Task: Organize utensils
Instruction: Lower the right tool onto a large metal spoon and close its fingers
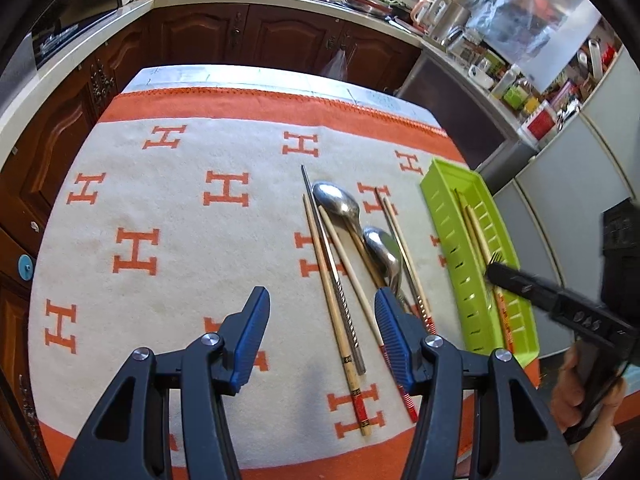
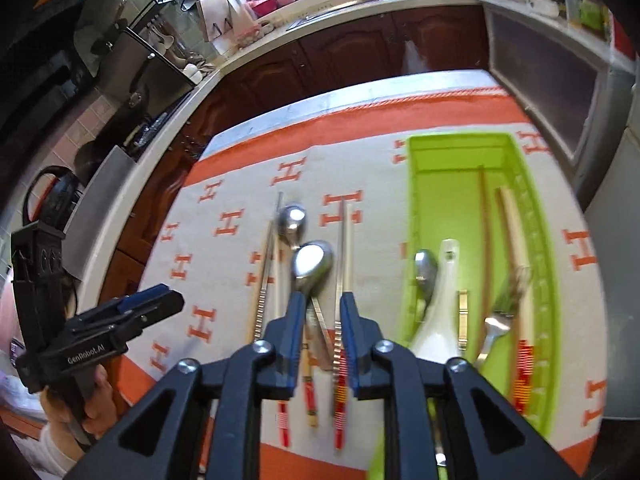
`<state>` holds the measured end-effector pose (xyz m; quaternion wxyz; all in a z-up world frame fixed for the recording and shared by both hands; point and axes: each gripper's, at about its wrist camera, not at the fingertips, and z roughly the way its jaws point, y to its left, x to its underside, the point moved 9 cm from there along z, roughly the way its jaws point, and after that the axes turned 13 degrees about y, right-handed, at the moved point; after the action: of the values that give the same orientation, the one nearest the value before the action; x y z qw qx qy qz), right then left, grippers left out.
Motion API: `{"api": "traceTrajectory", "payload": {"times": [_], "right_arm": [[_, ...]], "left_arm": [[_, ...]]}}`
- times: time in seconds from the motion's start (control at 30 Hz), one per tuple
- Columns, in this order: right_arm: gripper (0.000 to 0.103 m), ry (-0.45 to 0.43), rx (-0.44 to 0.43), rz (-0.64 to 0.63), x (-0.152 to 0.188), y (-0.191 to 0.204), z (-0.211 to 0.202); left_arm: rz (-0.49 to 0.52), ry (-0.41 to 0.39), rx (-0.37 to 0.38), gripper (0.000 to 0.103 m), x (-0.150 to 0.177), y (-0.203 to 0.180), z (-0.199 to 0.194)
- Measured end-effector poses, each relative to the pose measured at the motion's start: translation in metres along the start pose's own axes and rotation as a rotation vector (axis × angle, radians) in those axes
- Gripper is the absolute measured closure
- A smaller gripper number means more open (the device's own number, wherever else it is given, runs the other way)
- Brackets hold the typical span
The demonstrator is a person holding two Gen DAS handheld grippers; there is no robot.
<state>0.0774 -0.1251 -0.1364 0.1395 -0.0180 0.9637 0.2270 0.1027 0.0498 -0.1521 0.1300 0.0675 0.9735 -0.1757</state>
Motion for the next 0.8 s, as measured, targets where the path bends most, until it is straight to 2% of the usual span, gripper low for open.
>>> {"api": "traceTrajectory", "payload": {"times": [0.17,0.4,0.63,0.8], "right_arm": [[0.079,0.083,-0.085,0.045,-0.009,0.008,0.035],[0.079,0.178,-0.137,0.131,-0.013,0.006,0.076],[0.079,0.204,-0.184,0.196,-0.015,0.005,0.098],[0.079,0.188,-0.208,0.229,-0.018,0.002,0.101]], "left_arm": [[-0.016,-0.015,0.02,0.05,-0.003,0.005,-0.002],[-0.043,0.006,0.041,0.05,0.0,0.014,0.011],[-0.05,0.031,0.057,0.05,0.004,0.017,0.023],[-0.043,0.044,0.06,0.05,0.005,0.014,0.029]]}}
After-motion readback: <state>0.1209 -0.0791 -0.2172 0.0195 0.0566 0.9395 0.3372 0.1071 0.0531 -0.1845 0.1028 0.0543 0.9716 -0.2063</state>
